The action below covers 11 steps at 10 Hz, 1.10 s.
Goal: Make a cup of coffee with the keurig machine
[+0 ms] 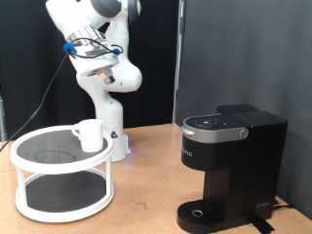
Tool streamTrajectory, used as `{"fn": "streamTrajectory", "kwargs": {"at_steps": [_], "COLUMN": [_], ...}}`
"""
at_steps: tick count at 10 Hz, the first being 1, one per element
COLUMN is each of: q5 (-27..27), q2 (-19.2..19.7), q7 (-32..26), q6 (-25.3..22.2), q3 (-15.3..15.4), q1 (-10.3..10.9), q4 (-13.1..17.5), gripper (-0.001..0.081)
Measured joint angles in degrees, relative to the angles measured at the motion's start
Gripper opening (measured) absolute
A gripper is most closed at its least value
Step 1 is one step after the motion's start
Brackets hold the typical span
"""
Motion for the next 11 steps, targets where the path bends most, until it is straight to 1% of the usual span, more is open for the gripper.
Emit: {"fn": "streamTrajectory", "kwargs": {"at_steps": [3,6,8,9,11], "q5": [-4.0,-7.7,-8.5,-8.8,-10.3], "q2": [0.1,0.4,0.6,0.7,0.8], "q7": [-3.6,-5.9,-6.9,-7.4,-8.5], "q6": [-4.6,-9.5,-11.5,-11.7,-11.8], "q3": [-6.2,-11.1,-13.5,-14.3,-15.1], "q1": [-2.1,-2.8,-2.8,-2.8,-2.8], "q4": [1.1,3.2,4.5,5.0,5.2], "gripper": [0.0,0.0,0.0,0.0,0.0]}}
